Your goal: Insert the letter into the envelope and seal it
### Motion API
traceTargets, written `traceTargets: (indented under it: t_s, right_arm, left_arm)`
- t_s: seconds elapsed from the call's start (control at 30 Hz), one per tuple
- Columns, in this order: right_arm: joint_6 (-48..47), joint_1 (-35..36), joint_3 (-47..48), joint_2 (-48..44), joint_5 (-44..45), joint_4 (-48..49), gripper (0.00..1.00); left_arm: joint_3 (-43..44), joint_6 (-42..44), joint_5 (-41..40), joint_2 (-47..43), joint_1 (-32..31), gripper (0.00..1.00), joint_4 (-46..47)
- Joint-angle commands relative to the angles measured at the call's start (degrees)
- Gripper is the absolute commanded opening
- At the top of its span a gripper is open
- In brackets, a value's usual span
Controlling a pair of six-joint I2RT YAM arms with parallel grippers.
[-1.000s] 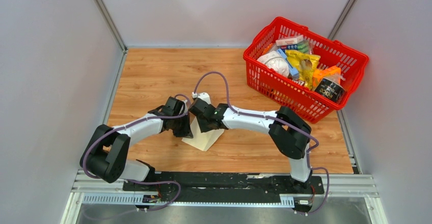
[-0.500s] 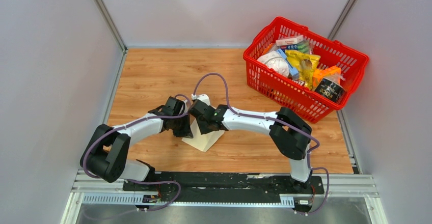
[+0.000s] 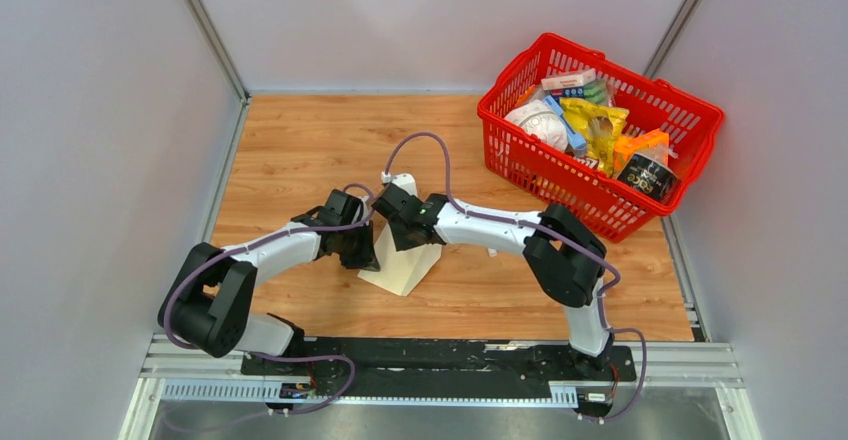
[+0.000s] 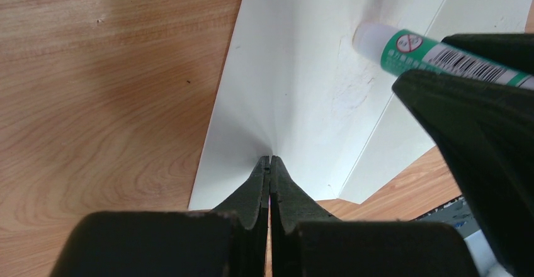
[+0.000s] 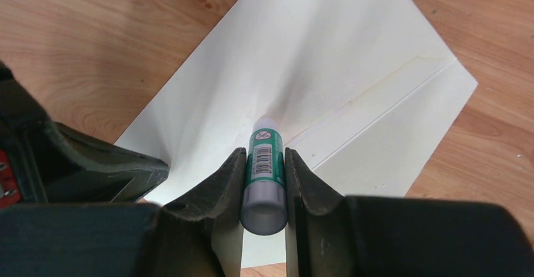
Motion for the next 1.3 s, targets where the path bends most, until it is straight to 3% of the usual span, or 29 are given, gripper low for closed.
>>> traceTargets:
  t_s: [0.0,0.37,0.87,1.27]
  right_arm:
    - [-0.01,-2.07,0.12,2.30,3.78,-3.76,0.00]
    - [-0.01,-3.31,1.70,2.57,2.82,-5.17,0.00]
    - [0.16,2.32,2.93,3.27,-2.28,-4.29,0.00]
    - [0.08,3.73,2.23,3.44,-0.97,-5.34,0.00]
  left_arm:
    - [-0.75,1.36,-2.76,1.99,-0.08,0.00,-1.06]
    - [-0.66,1.19,-2.41,2.08,0.01,0.00,-1.06]
    - [-0.66,0.75,-1.62,2.43,0.01,0.00,-0.45]
    - [-0.40,0.66,-1.53,2.78,0.01,0.00,-0.36]
